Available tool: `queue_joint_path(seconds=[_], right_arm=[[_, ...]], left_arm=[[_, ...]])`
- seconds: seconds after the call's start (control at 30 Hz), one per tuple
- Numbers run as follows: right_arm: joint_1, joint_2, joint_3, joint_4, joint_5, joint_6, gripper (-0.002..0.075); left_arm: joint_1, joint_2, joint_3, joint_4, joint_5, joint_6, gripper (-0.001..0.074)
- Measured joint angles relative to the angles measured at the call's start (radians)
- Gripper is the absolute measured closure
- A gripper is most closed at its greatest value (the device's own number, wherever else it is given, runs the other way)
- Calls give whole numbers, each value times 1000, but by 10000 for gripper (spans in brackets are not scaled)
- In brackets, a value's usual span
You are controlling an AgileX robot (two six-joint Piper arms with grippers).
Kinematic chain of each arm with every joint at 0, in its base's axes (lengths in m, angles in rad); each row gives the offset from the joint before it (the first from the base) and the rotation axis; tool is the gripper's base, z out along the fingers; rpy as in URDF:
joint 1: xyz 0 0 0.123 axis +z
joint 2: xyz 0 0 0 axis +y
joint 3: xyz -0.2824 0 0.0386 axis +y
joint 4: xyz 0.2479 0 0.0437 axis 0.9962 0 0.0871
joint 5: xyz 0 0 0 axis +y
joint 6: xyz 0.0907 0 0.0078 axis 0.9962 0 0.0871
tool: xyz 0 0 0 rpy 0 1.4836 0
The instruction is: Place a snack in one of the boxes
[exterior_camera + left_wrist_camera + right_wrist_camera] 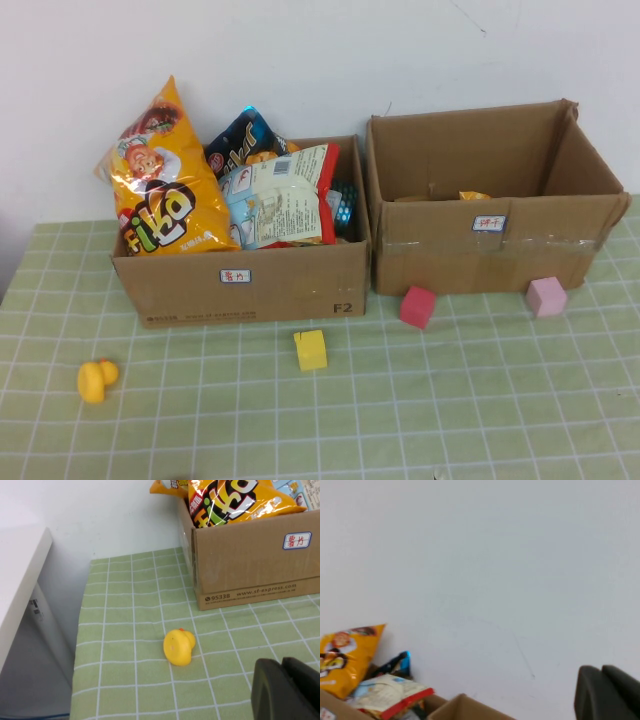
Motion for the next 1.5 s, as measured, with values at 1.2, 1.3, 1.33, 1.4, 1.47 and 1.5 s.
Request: queue_joint_path(seconds=[1.2, 1.3, 1.33, 1.4, 1.47, 1.5], right_arm=[[-271, -2, 242, -1333, 261, 1637, 728], [-265, -2, 240, -1333, 265, 1637, 728], [-263, -2, 240, -1333, 265, 1637, 728], [-263, -2, 240, -1333, 267, 1637, 728], [-263, -2, 240, -1333, 269, 1637, 728], [-263, -2, 240, -1333, 269, 1637, 728]], left_arm=[[0, 0, 0, 0, 0, 0, 736], [0, 0, 0, 0, 0, 0, 736], [0, 0, 0, 0, 0, 0, 736], [0, 0, 0, 0, 0, 0, 736], [0, 0, 0, 0, 0, 0, 736], [0, 0, 0, 0, 0, 0, 736]])
